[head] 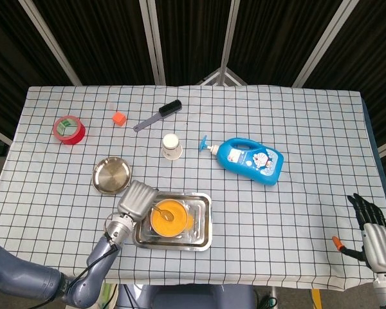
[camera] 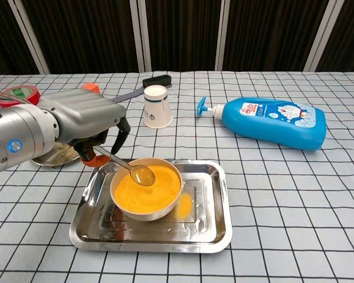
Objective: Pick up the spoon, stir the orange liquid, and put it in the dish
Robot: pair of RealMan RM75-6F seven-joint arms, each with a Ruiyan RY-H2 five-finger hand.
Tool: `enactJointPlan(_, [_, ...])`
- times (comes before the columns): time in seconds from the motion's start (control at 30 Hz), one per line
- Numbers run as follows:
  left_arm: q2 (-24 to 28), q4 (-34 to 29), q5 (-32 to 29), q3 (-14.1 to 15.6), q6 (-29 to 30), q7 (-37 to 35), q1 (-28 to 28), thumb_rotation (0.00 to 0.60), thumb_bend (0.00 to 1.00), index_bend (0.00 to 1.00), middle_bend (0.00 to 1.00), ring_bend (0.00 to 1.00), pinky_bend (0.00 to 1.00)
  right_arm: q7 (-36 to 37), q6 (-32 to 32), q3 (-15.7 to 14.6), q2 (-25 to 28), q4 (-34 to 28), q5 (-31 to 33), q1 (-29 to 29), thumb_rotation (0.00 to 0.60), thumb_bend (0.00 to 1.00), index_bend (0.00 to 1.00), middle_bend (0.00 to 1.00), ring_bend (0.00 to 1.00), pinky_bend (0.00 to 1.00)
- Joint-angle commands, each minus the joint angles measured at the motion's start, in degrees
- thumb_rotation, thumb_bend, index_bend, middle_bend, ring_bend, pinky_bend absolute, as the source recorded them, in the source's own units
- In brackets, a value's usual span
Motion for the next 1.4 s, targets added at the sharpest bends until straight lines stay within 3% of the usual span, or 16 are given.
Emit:
enactJointPlan(0.03, [0.60,1.35,3.52,1.94,-0.42,1.18,-0.03,0.600,0.69,0.74,1.00,1.00,1.00,0.05,-0.03,0.00,0.03,-0.04,0.02,0.00,0.600,0.31,0.00,0.00,0.00,0.00])
enactJointPlan(0.37, [1.29,7.25,15.70,6.68,-1.91,8.42,-1.71,0.600,0.71,0.80,1.00,1.00,1.00,0.23,-0.26,-0.03,0.12,-0.23,0.13,0.05,0.600,0.31,0.00,0.00,0.00,0.00])
enactJointPlan(0.77, [1.49,11.04,24.06,7.90,-6.81,19.81,-5.59,0.600,0.72,0.81,1.00,1.00,1.00,0.67,-0.23,-0.06,0.27,-0.35,-0.01,0.02,0.600,0.31,0.00,0.00,0.00,0.00])
enactJointPlan(1.4, [0.36,11.37,24.48,6.32,-11.28,23.88,-5.64,0.600,0.72,0.81,1.00,1.00,1.00,0.70,-0.42,-0.06,0.32,-0.48,0.12,0.09,0.600,0.31,0.00,0.00,0.00,0.00])
